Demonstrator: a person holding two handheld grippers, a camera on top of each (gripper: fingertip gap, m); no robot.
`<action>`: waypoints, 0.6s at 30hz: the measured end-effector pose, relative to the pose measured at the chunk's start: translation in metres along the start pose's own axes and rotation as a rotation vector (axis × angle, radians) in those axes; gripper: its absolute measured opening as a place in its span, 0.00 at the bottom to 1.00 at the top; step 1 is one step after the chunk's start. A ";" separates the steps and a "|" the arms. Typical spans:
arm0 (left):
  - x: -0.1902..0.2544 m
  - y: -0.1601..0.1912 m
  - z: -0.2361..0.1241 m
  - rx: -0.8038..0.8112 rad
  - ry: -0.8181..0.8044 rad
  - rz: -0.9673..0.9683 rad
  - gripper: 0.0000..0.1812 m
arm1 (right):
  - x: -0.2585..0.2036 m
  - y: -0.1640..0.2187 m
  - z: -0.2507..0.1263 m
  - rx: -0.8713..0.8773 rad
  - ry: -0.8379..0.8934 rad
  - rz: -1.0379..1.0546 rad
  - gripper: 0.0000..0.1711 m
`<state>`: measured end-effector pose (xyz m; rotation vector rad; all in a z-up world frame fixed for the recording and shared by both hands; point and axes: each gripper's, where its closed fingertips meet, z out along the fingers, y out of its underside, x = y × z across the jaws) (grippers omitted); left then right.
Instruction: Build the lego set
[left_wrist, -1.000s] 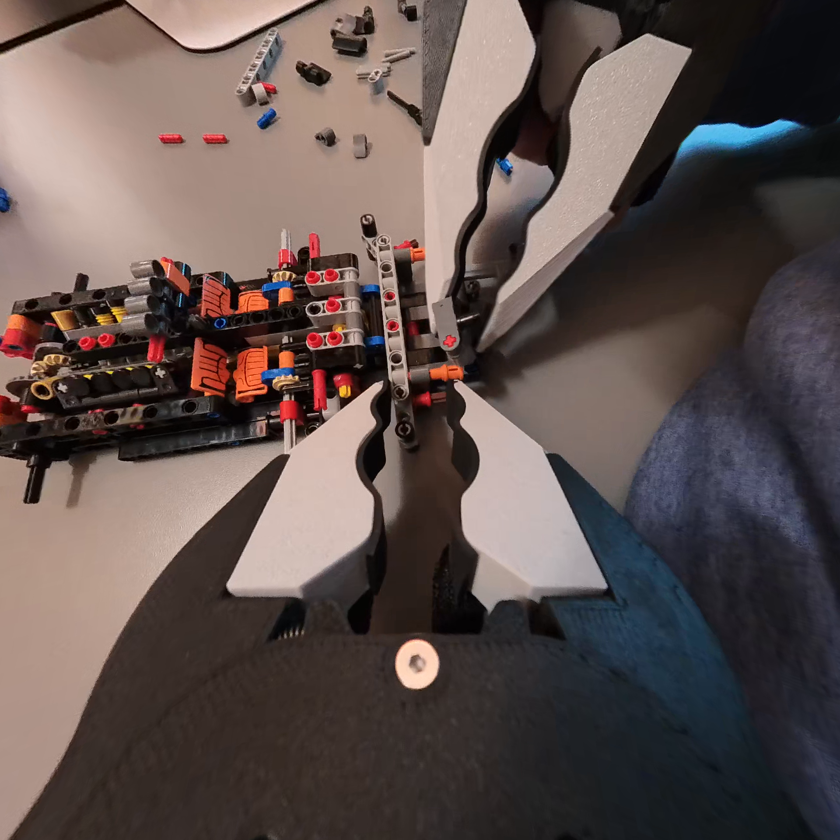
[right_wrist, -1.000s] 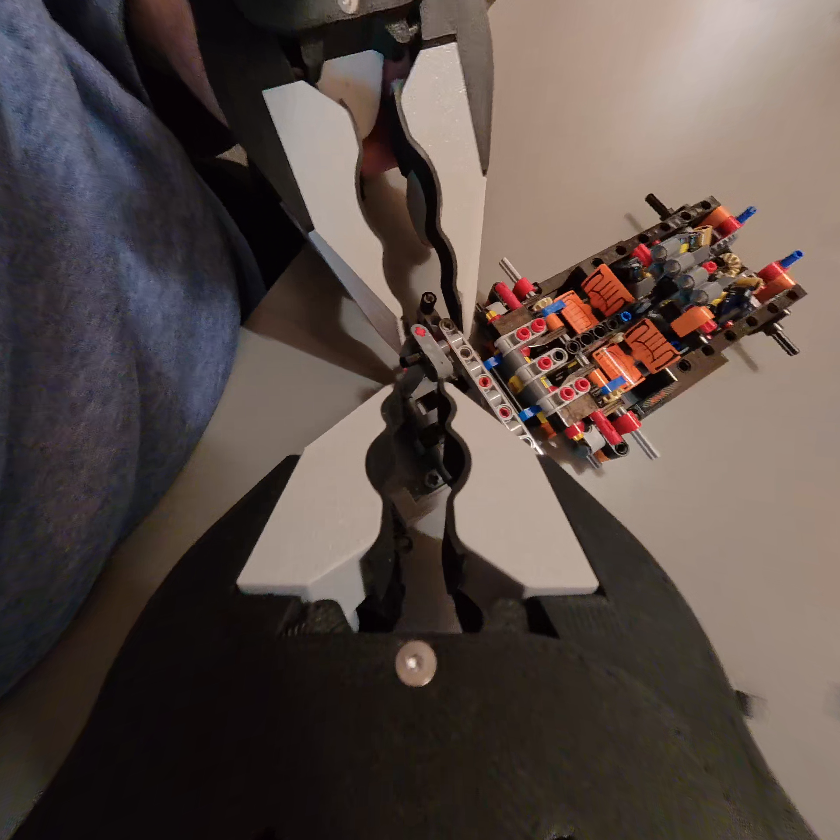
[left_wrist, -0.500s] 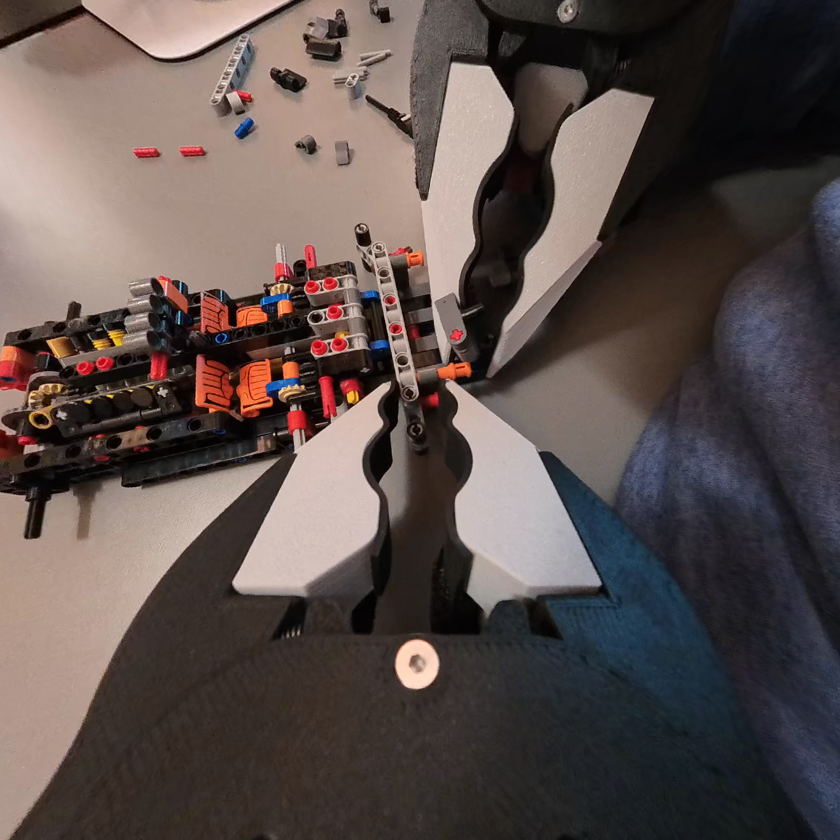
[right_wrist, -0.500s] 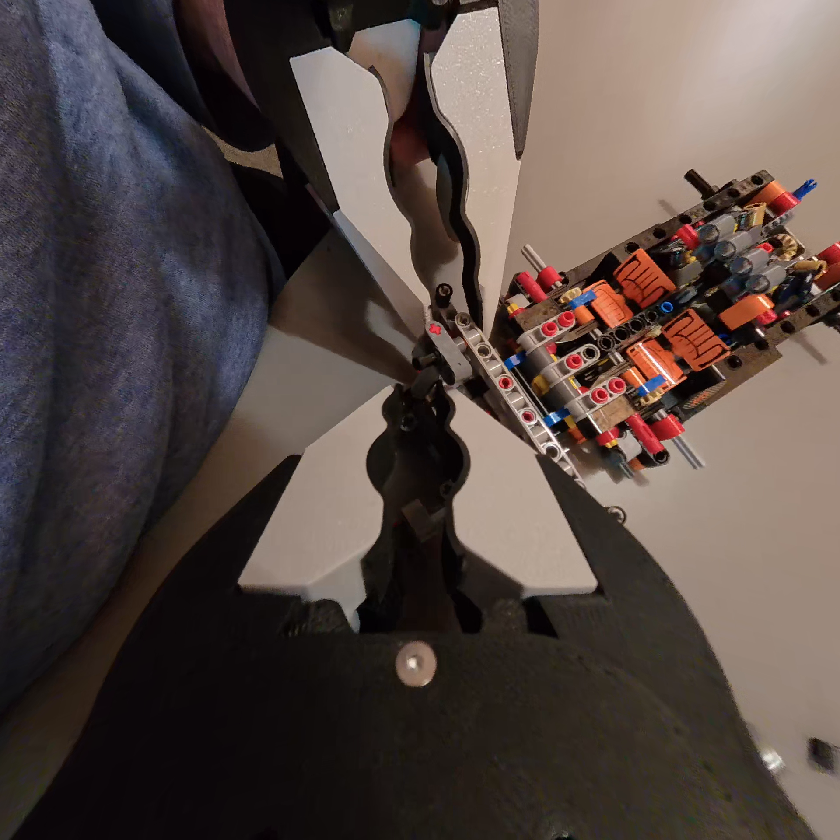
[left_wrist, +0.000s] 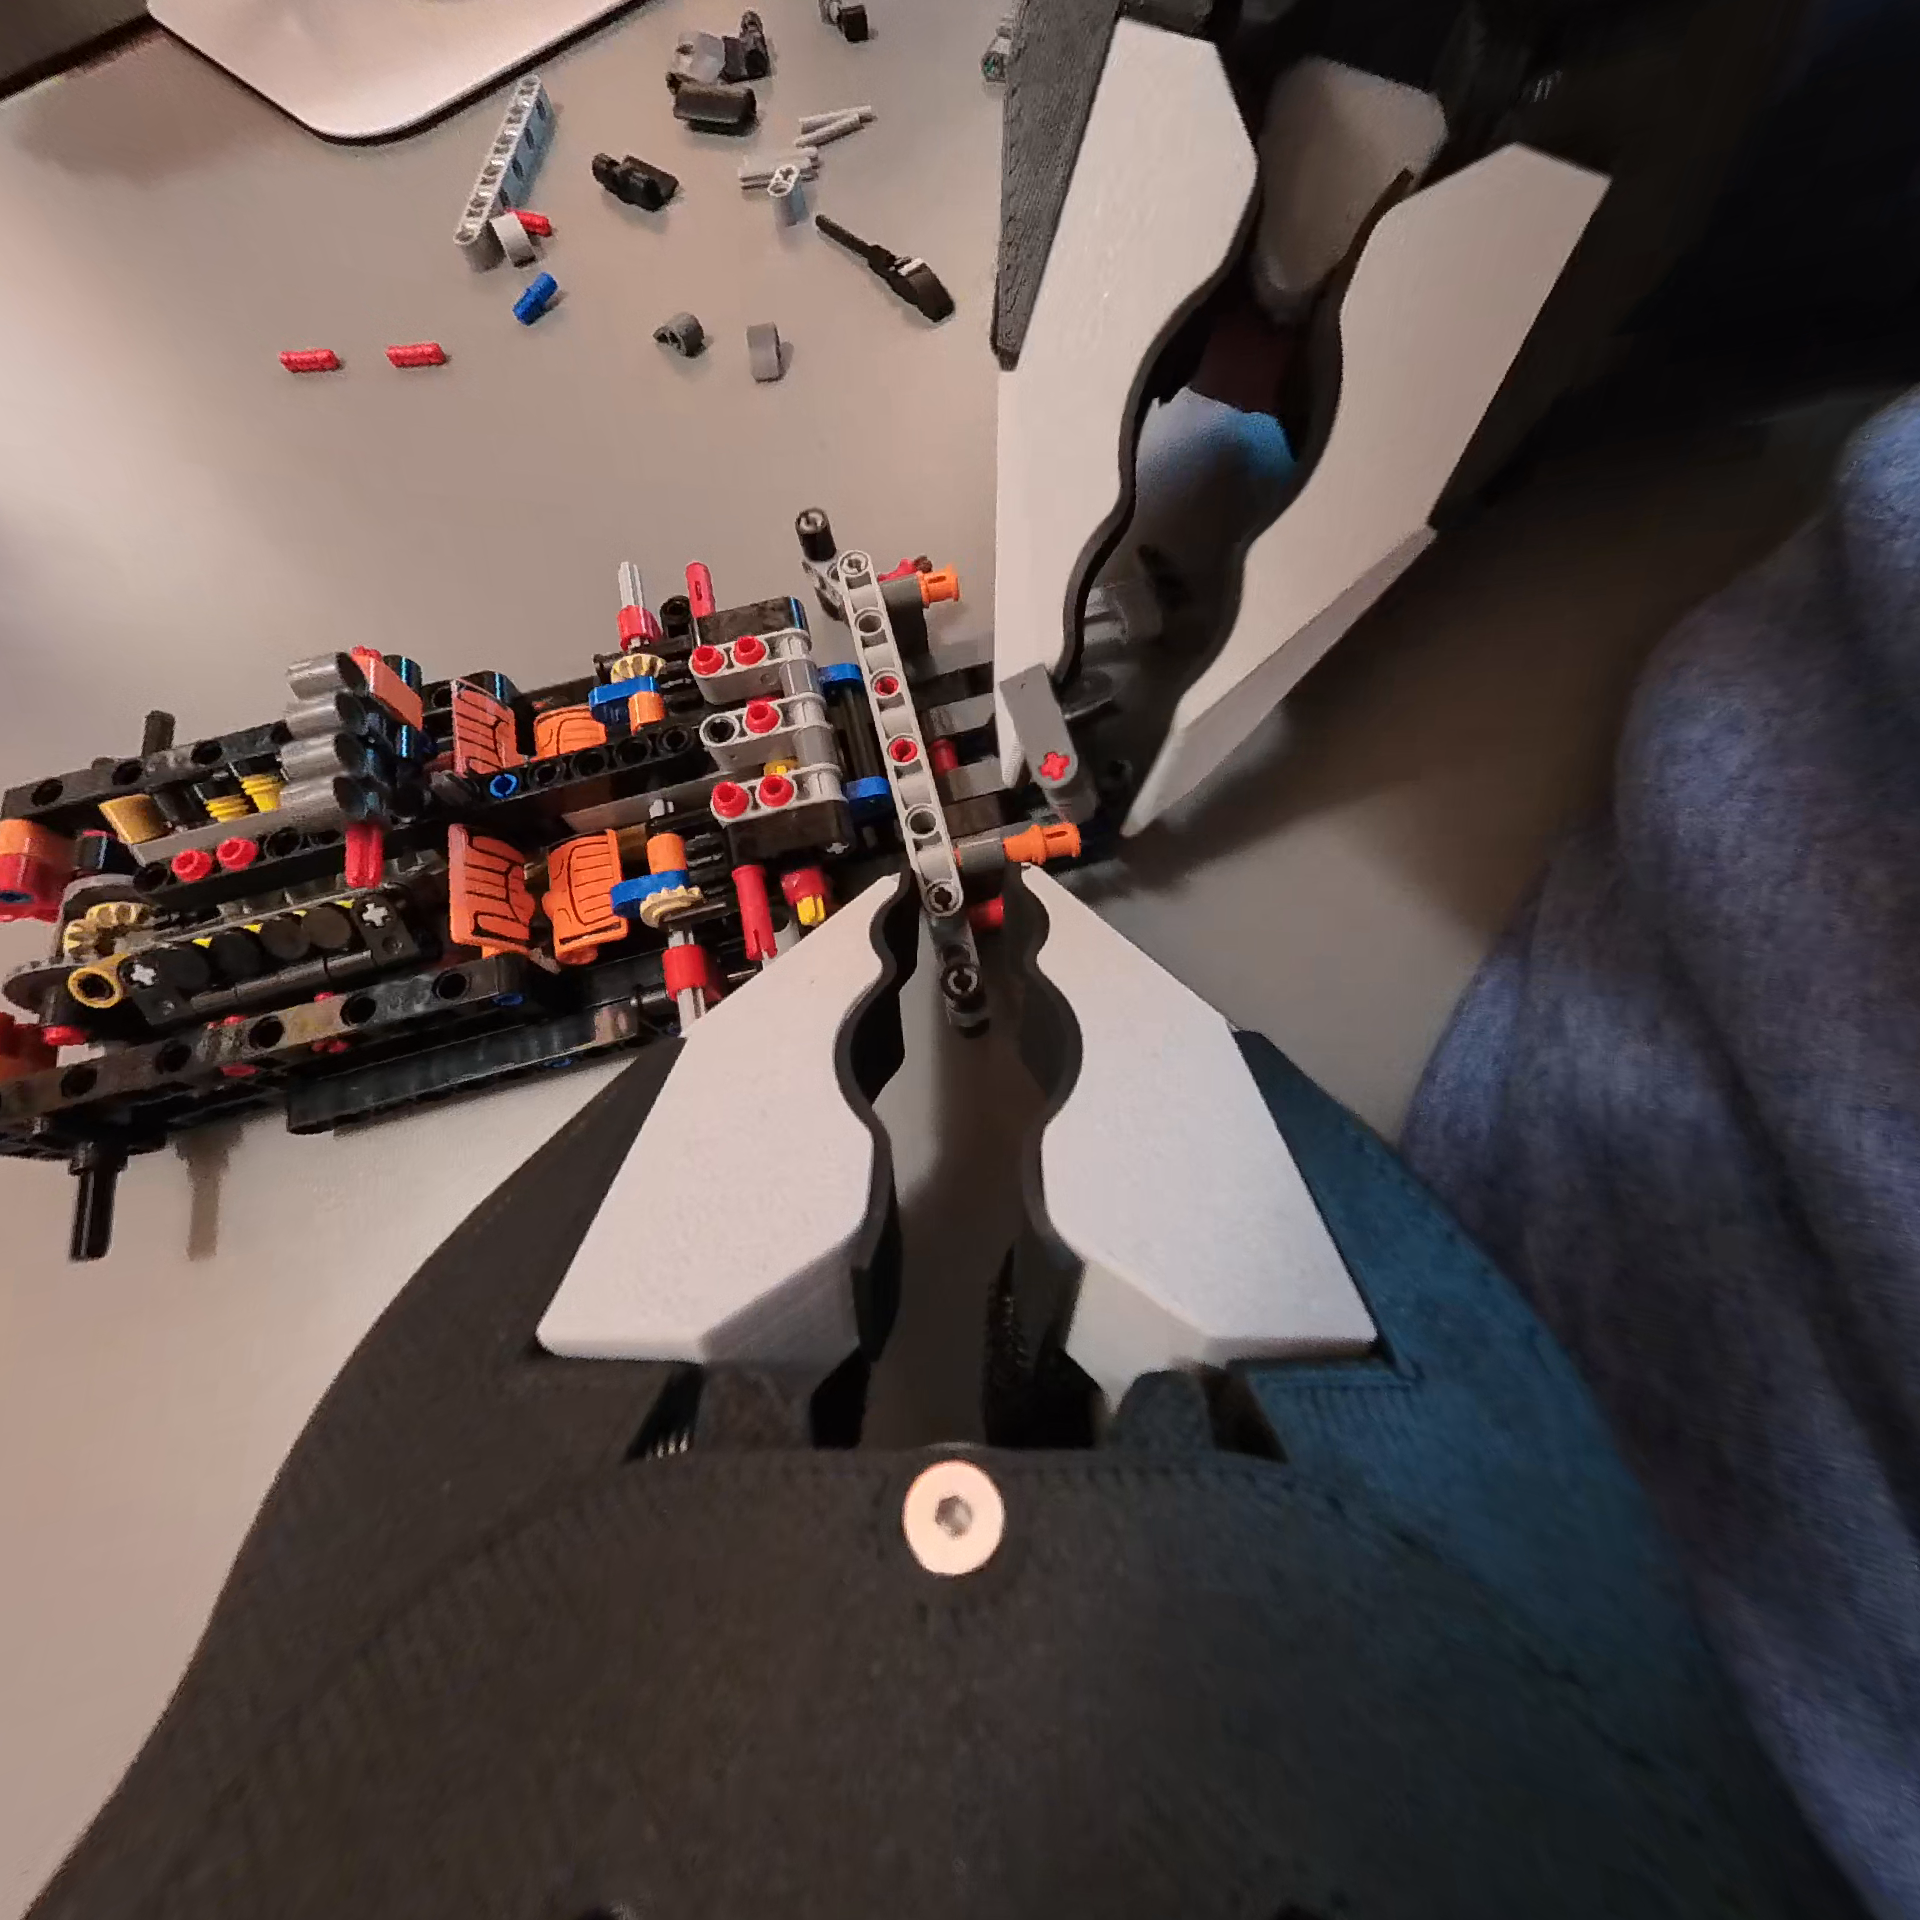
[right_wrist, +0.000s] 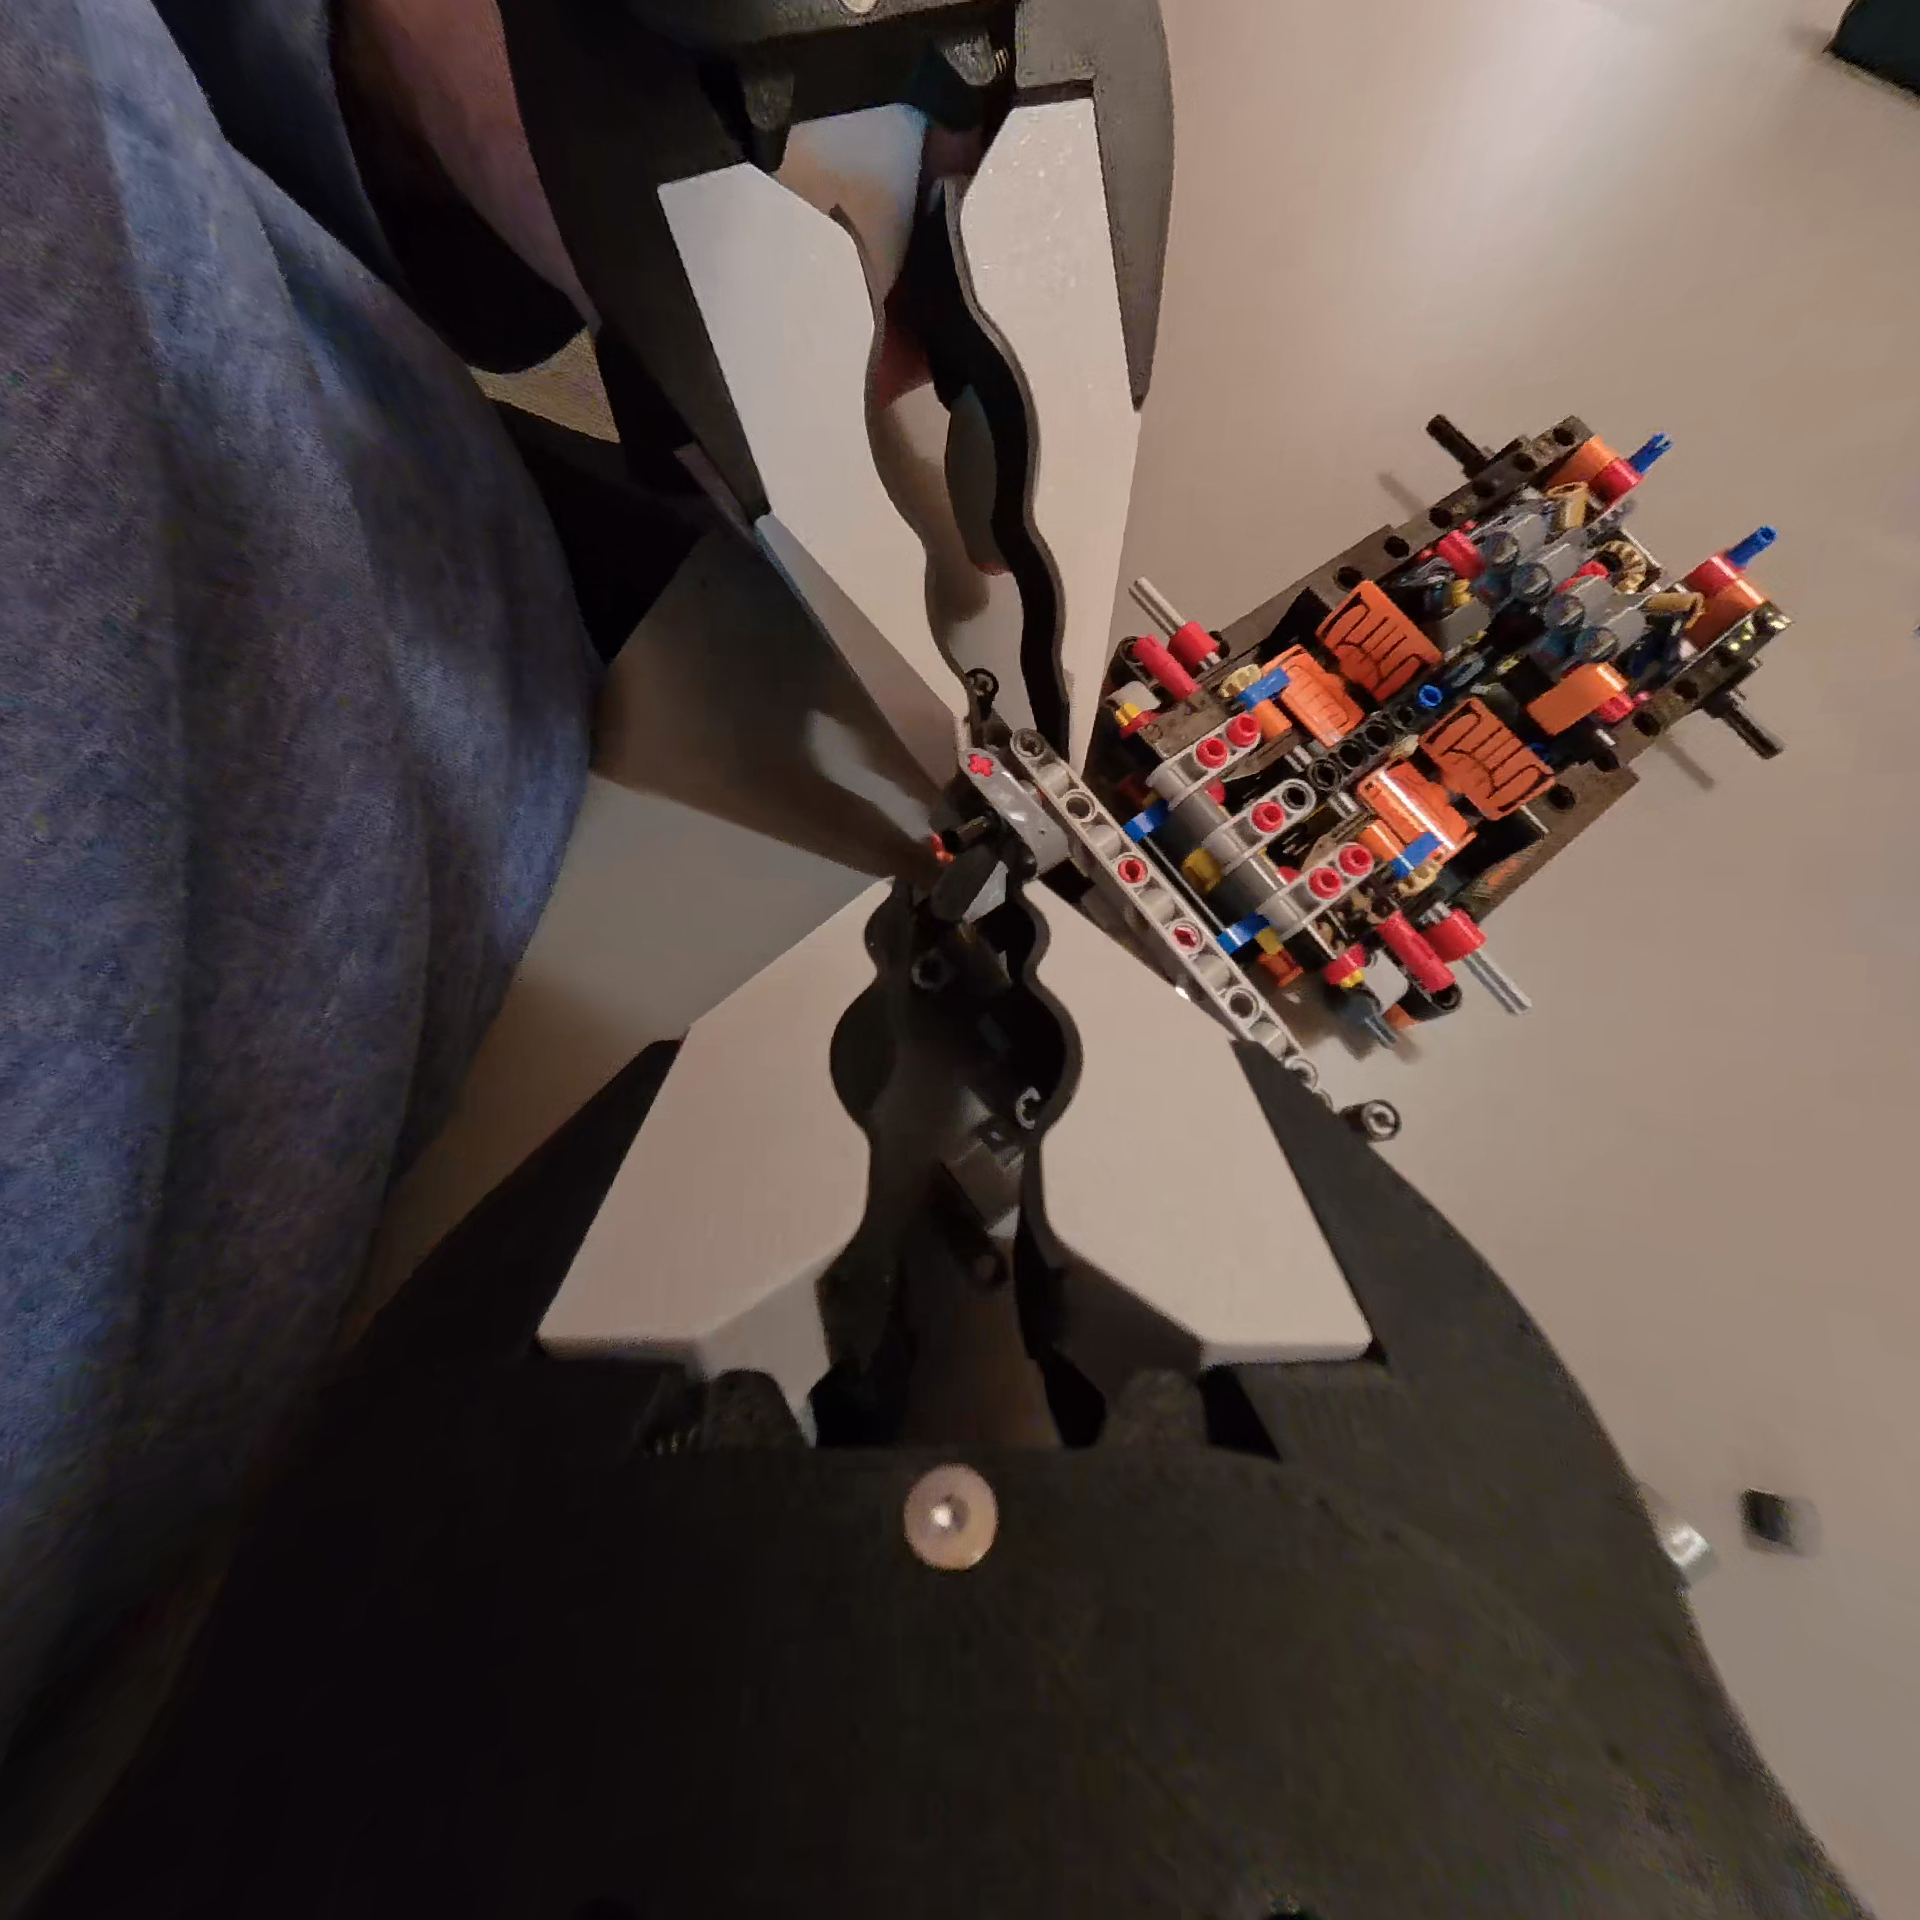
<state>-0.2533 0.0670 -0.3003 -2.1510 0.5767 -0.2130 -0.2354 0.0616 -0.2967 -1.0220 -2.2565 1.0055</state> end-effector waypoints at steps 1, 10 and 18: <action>0.000 0.000 0.000 0.000 0.002 -0.002 0.08 | 0.001 0.000 0.000 0.002 0.009 0.002 0.09; 0.000 -0.001 -0.001 0.010 0.000 -0.014 0.07 | 0.005 -0.002 0.002 0.057 0.097 0.123 0.10; 0.000 -0.001 0.000 0.007 -0.002 -0.012 0.08 | -0.007 0.005 -0.016 0.033 0.071 0.053 0.06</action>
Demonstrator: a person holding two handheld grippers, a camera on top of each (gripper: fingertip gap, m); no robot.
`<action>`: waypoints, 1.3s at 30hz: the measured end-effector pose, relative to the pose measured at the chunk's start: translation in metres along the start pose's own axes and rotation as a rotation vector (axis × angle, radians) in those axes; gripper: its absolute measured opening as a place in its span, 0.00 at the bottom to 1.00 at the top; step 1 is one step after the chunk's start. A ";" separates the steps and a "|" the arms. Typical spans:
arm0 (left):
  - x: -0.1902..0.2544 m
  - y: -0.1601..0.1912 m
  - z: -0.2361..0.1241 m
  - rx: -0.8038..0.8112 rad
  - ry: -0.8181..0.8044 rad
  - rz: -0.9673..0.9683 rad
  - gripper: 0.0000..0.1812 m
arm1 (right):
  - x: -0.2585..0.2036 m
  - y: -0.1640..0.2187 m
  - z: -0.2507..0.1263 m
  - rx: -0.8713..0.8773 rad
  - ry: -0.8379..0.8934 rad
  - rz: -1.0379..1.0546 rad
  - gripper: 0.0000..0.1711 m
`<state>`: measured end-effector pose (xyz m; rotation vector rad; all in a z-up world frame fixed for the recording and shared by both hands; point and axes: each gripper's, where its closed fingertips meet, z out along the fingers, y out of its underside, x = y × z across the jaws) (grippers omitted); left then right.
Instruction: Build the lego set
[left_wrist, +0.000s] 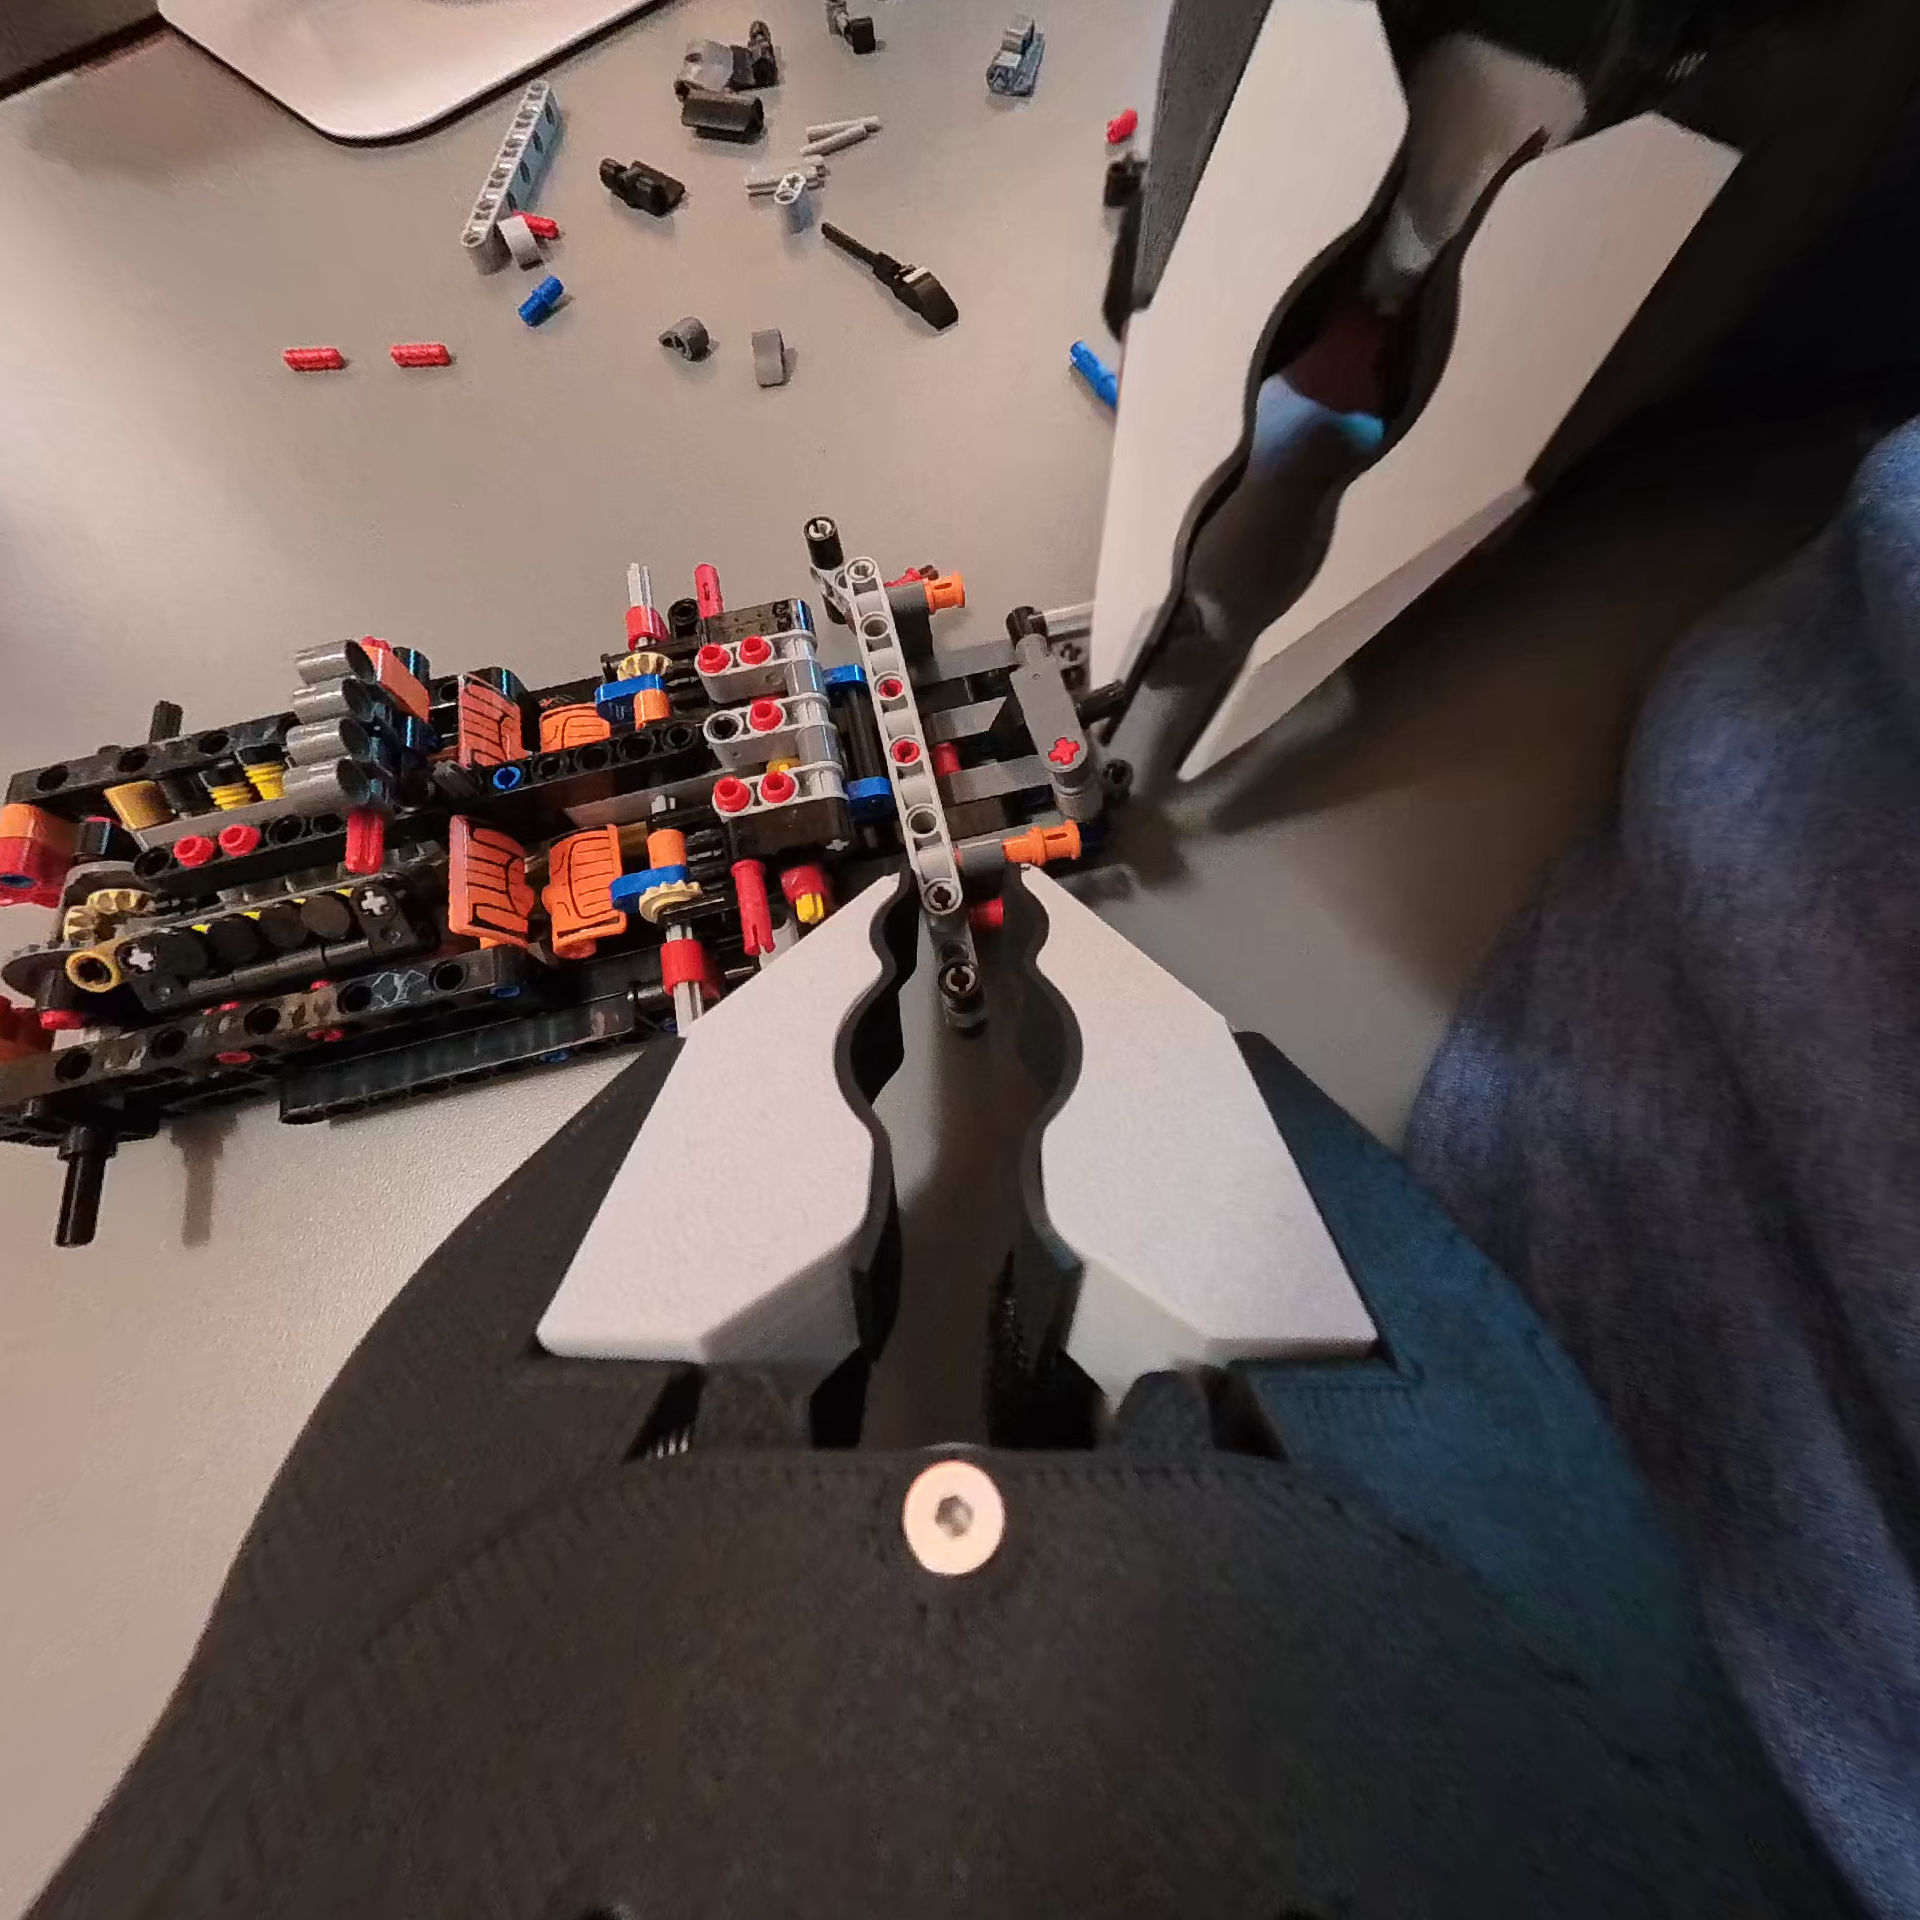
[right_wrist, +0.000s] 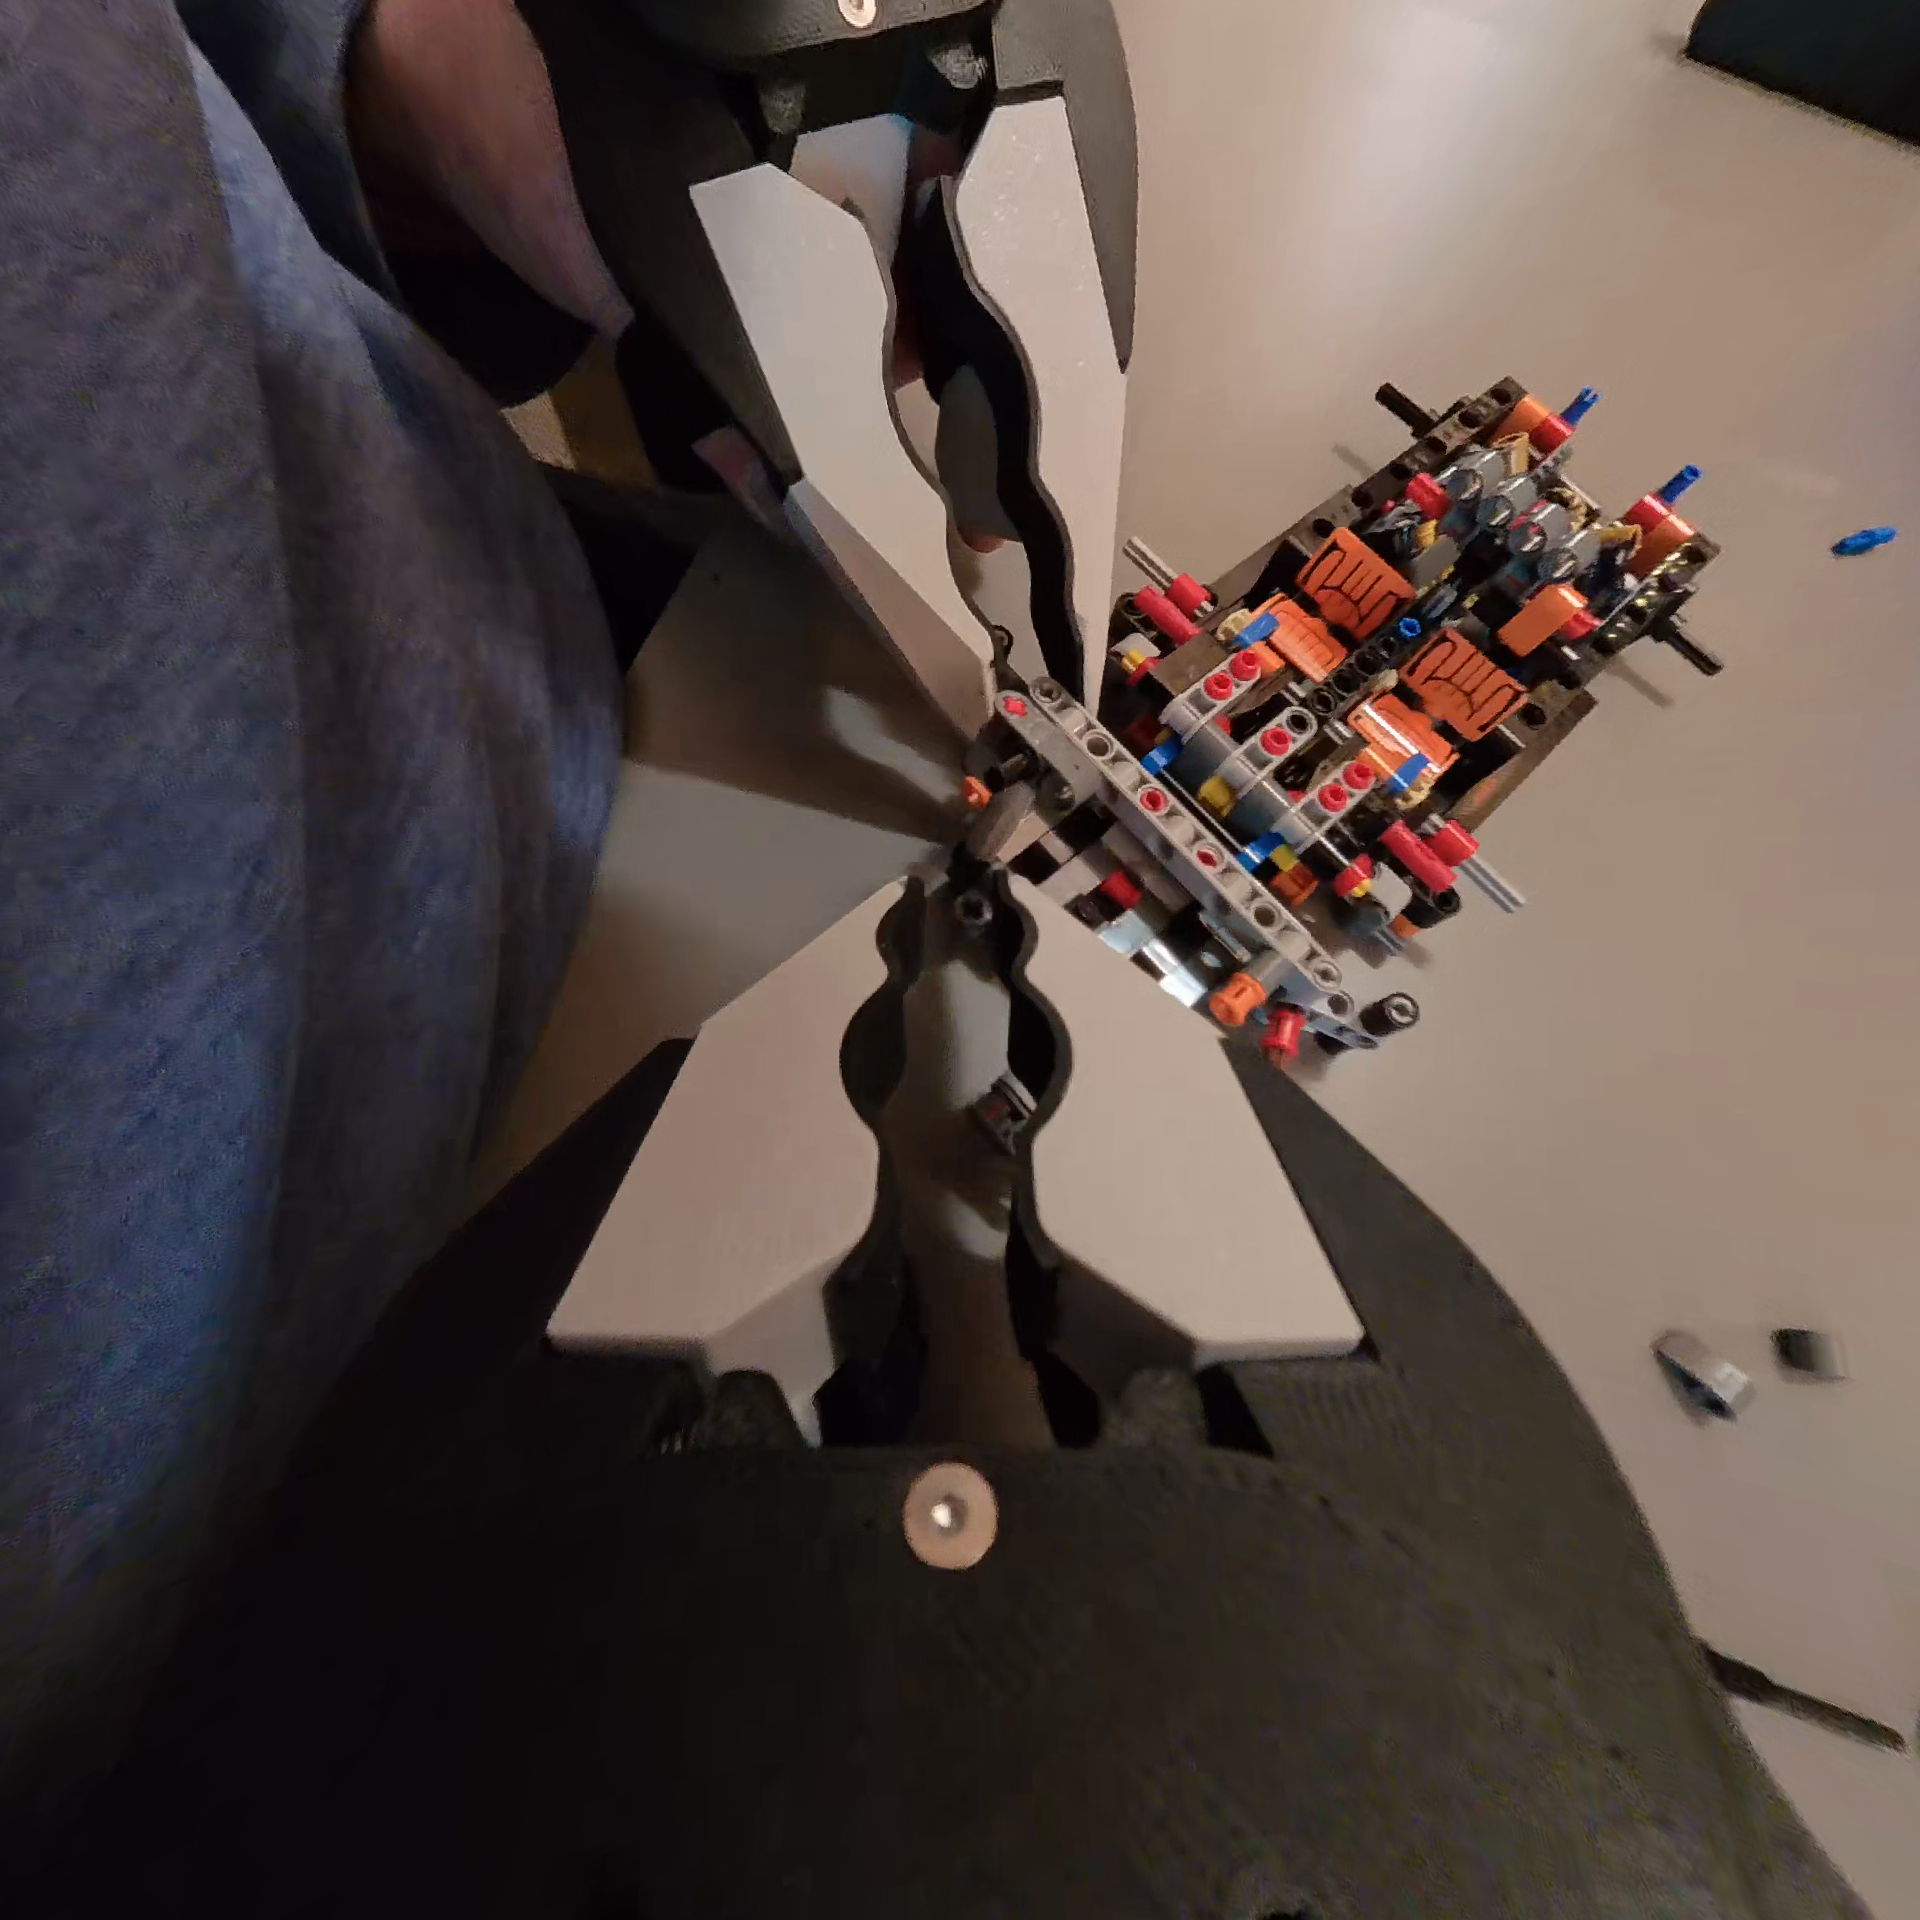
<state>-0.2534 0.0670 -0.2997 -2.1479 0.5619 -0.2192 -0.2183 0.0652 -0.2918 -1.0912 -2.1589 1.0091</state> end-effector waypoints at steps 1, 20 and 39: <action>0.000 0.000 0.000 0.000 0.000 0.000 0.08 | 0.003 -0.001 -0.003 -0.003 0.015 -0.008 0.07; 0.001 0.001 0.003 -0.019 -0.009 0.010 0.08 | -0.012 -0.008 -0.004 -0.170 -0.048 -0.226 0.06; 0.003 0.000 0.004 -0.016 0.003 -0.007 0.08 | 0.002 -0.005 0.018 -0.099 -0.026 -0.190 0.07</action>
